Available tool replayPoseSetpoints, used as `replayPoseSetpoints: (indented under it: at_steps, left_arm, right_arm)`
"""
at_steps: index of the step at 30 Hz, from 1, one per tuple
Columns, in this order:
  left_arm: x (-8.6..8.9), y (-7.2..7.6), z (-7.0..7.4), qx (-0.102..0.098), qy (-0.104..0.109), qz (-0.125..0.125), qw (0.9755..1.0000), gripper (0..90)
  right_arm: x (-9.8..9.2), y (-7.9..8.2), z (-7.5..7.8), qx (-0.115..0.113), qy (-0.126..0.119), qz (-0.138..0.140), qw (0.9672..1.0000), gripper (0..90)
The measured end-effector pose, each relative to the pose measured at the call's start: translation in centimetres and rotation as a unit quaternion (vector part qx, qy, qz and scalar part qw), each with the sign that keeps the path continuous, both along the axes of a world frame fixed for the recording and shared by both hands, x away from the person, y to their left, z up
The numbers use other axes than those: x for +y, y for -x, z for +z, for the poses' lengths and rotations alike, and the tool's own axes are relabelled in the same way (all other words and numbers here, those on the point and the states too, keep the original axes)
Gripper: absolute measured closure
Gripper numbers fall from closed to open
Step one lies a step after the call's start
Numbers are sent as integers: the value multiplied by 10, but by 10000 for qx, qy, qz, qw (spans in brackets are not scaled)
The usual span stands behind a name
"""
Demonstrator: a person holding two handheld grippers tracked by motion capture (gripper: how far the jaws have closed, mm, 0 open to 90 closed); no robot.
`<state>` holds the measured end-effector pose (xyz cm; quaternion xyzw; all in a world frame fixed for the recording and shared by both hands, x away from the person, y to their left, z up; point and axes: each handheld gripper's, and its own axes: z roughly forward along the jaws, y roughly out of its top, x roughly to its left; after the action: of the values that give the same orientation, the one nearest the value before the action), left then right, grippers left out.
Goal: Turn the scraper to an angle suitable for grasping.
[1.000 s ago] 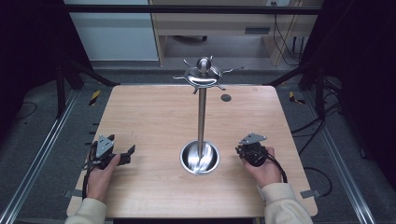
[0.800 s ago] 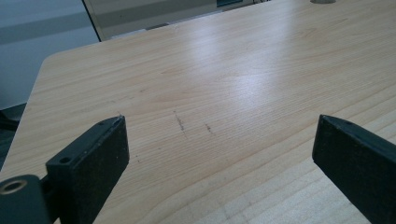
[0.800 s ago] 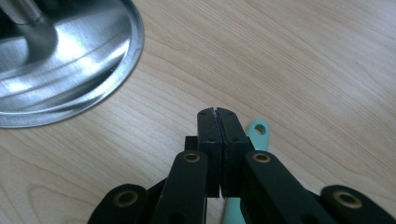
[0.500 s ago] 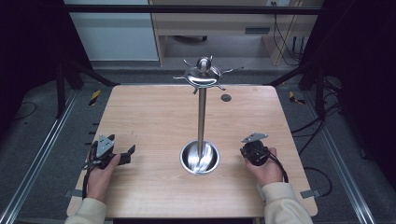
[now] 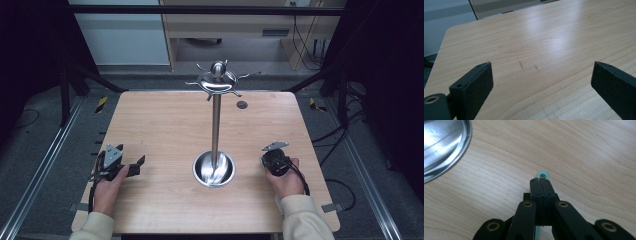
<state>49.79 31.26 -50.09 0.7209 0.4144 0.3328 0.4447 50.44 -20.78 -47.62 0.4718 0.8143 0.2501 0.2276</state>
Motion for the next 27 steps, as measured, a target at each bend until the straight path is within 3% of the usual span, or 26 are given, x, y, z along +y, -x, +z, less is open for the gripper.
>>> replayPoseSetpoints:
  at_steps: [15,27]
  left_arm:
    - [0,0,0,15,-7,-19,10000,39]
    - [0,0,0,30,22,-24,10000,38]
  right_arm:
    - [8,0,-5,237,120,236,9994,900]
    - [-1,-2,-5,227,206,-115,9995,900]
